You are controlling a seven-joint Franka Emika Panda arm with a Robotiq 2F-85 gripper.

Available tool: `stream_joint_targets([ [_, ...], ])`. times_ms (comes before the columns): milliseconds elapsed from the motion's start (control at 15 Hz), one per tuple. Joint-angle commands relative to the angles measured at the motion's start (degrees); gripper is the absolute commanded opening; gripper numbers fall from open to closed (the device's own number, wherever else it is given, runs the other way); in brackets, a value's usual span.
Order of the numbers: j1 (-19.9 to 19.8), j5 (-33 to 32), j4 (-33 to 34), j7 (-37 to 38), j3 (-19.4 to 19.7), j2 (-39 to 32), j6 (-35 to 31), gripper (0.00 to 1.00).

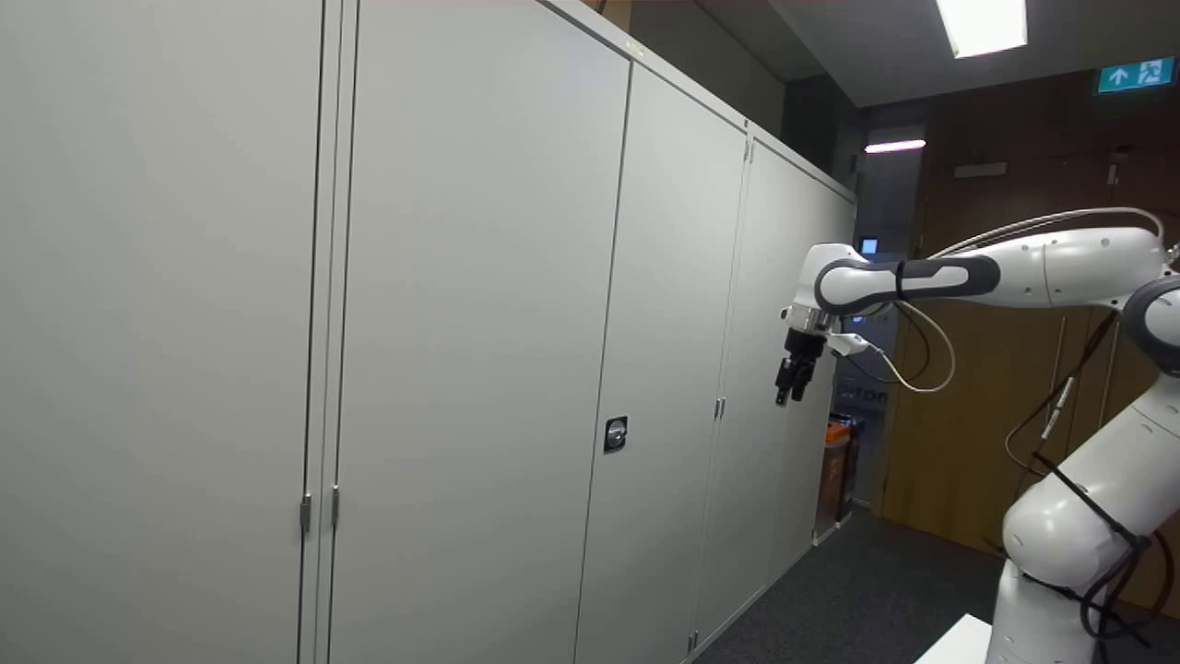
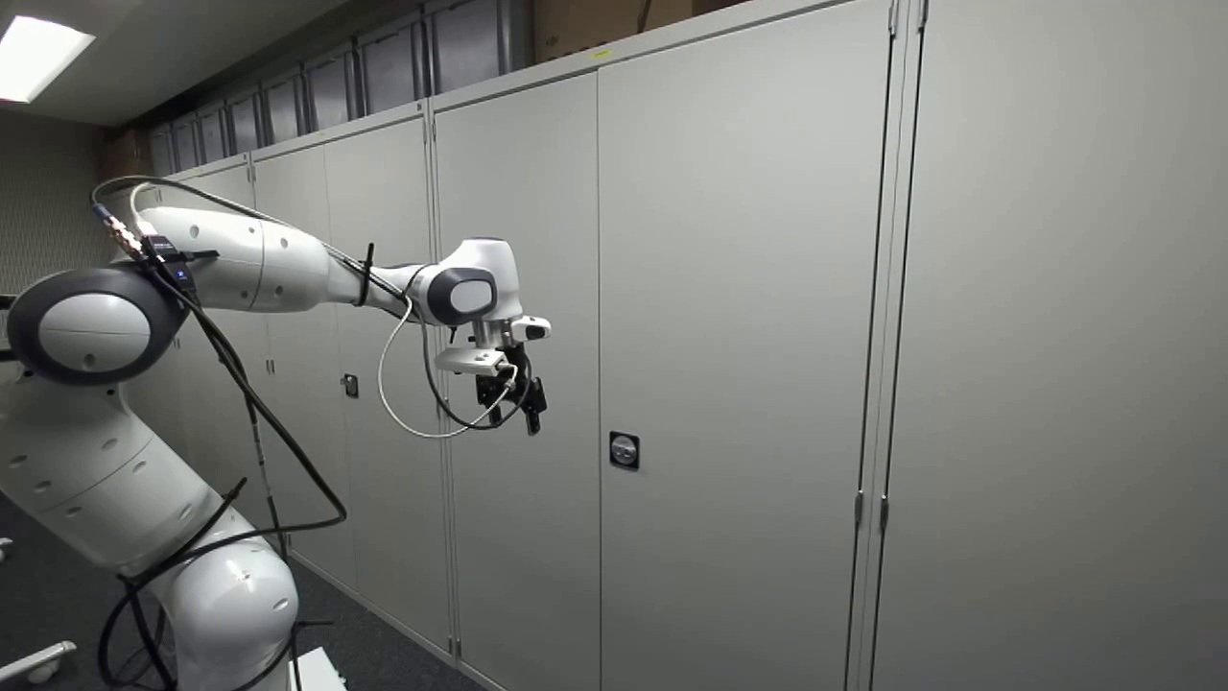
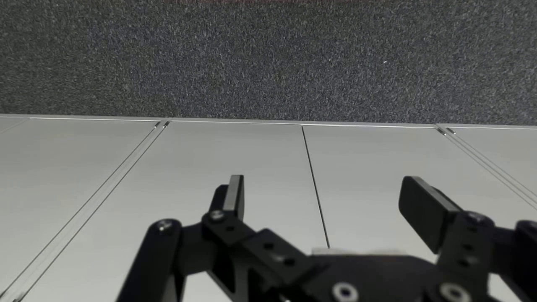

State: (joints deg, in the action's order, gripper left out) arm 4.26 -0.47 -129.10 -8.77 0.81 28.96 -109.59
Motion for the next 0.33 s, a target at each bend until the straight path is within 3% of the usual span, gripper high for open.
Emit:
stream_joint_targets([
  [0,-1.0,-2.0,1.8,-0.2,-0.5,0.1,1.9,1.0],
  [267,-0.4,-1.1,0.6,-0.1,-0.3,0.0,0.1,1.0],
])
